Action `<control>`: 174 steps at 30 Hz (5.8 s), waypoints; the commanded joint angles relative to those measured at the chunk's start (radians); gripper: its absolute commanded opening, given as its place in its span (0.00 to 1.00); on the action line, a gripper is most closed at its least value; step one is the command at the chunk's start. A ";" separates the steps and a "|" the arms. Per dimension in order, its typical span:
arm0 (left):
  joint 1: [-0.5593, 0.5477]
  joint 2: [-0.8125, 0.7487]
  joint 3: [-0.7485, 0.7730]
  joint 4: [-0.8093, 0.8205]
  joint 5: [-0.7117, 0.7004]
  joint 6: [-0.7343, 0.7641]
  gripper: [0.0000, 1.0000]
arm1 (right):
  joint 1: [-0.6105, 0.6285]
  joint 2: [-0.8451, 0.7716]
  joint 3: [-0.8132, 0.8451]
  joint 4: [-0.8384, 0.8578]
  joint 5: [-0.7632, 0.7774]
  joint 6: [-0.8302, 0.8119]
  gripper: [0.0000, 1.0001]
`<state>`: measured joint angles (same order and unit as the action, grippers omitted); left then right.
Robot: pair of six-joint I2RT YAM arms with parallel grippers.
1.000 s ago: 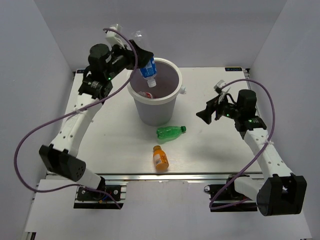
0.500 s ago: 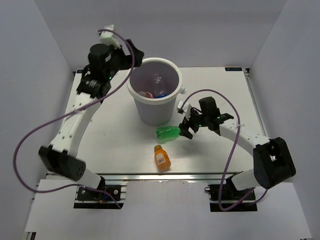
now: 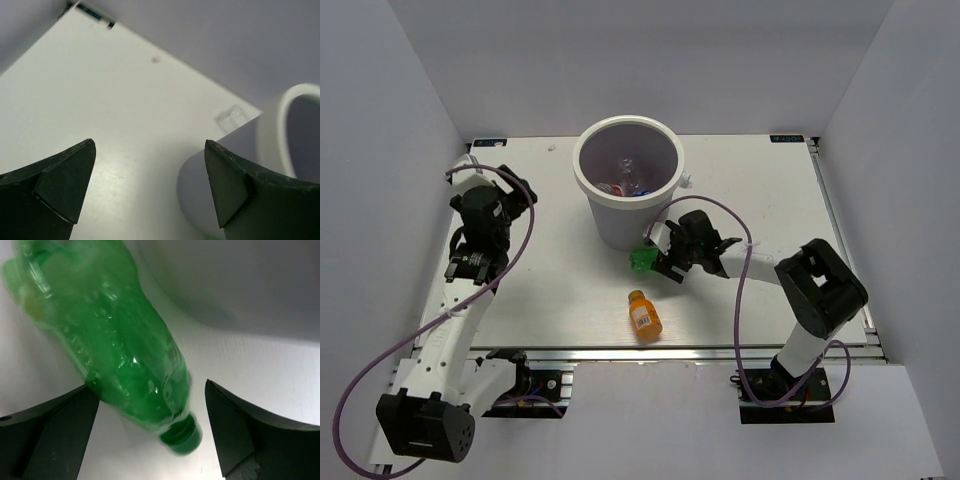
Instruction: Put the plastic bottles in the bin
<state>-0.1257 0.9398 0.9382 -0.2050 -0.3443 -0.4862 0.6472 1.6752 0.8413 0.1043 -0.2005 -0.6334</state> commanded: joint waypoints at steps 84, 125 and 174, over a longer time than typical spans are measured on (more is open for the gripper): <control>-0.804 0.370 -0.168 -0.162 0.383 -0.313 0.48 | -0.264 -0.789 -0.030 0.055 0.415 0.727 0.89; -0.264 0.777 1.030 -0.349 0.255 -0.003 0.98 | -0.437 0.559 1.074 -0.020 -0.473 0.456 0.90; 0.273 0.254 0.143 -0.160 0.212 -0.157 0.98 | -0.170 0.172 1.260 -0.402 0.142 0.227 0.48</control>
<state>0.1478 1.2175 1.0855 -0.3672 -0.1036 -0.6537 0.3786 1.8210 2.1437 -0.1448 -0.1448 -0.3176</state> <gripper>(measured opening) 0.982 0.678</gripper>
